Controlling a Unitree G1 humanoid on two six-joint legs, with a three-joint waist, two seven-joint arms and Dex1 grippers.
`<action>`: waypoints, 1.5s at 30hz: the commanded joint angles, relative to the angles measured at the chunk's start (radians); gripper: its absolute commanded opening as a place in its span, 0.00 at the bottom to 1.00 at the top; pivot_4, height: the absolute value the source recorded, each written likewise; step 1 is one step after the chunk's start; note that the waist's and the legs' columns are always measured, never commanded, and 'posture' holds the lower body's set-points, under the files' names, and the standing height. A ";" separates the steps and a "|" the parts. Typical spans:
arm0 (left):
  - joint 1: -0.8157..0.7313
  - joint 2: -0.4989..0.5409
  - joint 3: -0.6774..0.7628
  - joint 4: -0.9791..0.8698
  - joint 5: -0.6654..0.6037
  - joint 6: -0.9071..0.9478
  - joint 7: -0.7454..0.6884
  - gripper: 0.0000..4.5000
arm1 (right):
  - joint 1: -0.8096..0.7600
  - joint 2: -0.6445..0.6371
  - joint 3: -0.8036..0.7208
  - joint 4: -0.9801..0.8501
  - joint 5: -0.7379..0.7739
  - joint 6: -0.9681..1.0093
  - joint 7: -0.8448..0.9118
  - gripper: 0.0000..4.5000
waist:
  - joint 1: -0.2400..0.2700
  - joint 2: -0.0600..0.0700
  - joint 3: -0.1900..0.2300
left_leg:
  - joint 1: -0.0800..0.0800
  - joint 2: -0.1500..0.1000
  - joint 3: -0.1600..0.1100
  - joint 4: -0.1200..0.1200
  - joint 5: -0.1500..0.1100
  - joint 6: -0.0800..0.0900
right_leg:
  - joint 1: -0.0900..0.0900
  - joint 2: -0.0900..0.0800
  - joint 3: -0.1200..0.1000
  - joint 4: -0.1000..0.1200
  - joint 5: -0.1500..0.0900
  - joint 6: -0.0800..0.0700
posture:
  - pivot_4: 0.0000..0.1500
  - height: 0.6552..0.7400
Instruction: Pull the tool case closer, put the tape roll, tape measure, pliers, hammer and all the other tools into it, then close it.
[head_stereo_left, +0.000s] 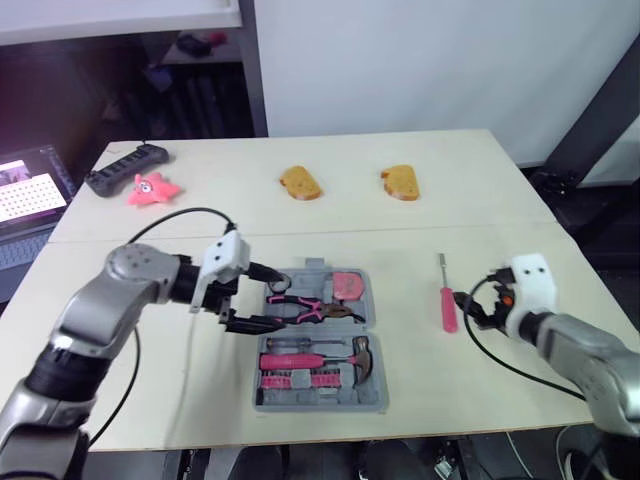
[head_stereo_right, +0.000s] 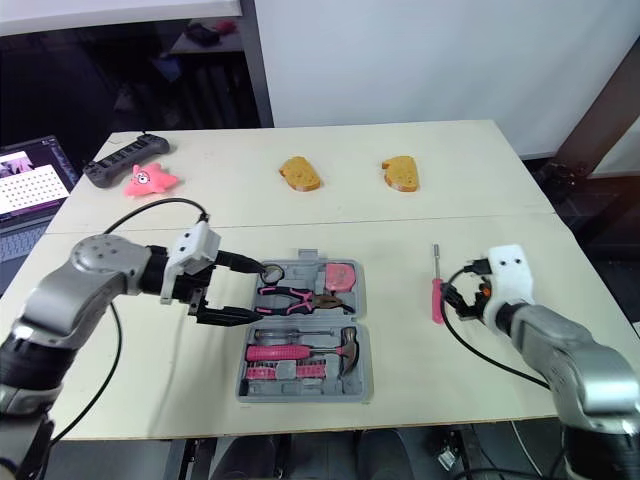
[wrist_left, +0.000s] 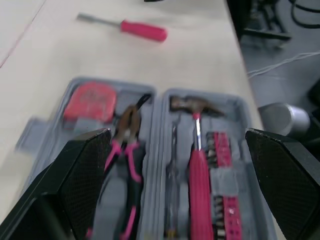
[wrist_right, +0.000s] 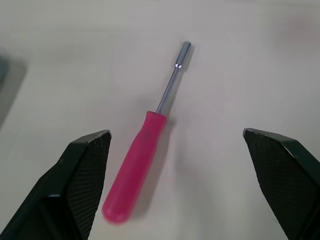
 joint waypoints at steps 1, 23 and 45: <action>0.041 0.029 0.066 -0.082 -0.030 0.030 0.048 0.99 | -0.078 0.023 0.022 0.109 -0.040 -0.009 0.004 1.00 | 0.003 0.000 0.000 | -0.001 0.000 0.000 0.000 0.000 0.000 | 0.000 0.000 0.000 0.000 0.000 0.000 | 1.00 1.00; 0.119 0.071 0.104 -0.144 -0.061 0.057 0.124 1.00 | -0.187 0.103 0.084 0.240 -0.150 0.067 0.037 0.09 | 0.000 0.001 0.000 | -0.004 0.000 0.001 0.001 0.000 0.000 | -0.003 0.001 0.000 0.001 0.001 0.000 | 1.00 1.00; -0.050 -0.042 -0.073 0.031 0.002 -0.039 0.031 1.00 | 0.070 0.228 -0.009 -0.312 -0.053 0.435 -0.009 0.32 | -0.001 0.001 0.000 | -0.007 0.000 0.000 0.002 0.000 0.000 | -0.006 0.002 0.000 0.002 0.001 -0.001 | 1.00 1.00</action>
